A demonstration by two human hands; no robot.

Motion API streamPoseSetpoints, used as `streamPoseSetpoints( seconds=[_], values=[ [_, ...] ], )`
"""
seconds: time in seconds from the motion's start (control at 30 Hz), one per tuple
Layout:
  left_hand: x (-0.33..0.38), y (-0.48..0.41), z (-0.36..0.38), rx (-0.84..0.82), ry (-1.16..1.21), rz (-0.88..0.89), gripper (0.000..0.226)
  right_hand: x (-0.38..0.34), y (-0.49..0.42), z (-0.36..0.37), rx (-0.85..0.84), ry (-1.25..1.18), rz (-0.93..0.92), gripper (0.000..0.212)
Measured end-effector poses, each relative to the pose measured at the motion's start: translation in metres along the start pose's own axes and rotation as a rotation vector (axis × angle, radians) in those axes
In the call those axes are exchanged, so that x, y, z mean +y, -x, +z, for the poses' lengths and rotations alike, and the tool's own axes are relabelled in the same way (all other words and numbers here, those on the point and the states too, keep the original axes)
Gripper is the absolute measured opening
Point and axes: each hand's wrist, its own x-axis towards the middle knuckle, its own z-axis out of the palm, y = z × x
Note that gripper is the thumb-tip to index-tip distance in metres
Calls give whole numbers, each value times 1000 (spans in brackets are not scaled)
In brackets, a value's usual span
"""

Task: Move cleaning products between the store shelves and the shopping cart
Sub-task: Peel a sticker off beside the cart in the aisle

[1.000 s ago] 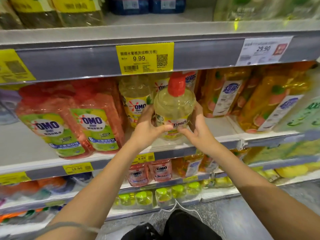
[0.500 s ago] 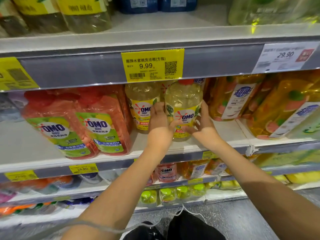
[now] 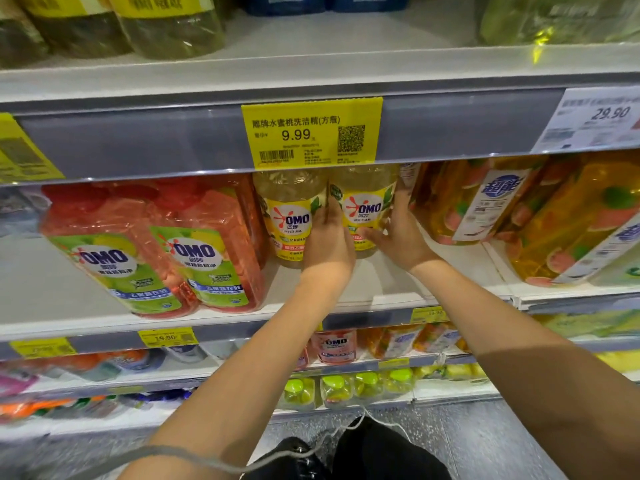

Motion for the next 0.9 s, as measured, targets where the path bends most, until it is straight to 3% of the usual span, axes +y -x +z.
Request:
streamPoseSetpoints(
  seconds=[0.17,0.23,0.33,0.4,0.47,0.53,0.6,0.9],
  values=[
    [-1,5,-5,-21,42,37,57,-4,2,-3,-1,65,26,78],
    [-2,8,-9,-8,144,43,52,-10,4,0,35,126,54,83],
    [-2,19,-22,-14,361,-83,34,-23,10,7,116,316,175,99],
    [-3,31,-34,-28,423,-146,22,-39,25,8,176,378,264,89],
    [-1,48,-53,-52,444,-144,13,-64,49,5,200,284,278,64],
    [0,67,-70,-88,490,-146,9,-90,75,1,108,192,246,35],
    [4,89,-87,-90,605,-151,7,-113,101,-2,-19,64,204,23],
    [27,167,-170,187,887,-160,21,-220,141,0,-310,-221,10,27]
  ],
)
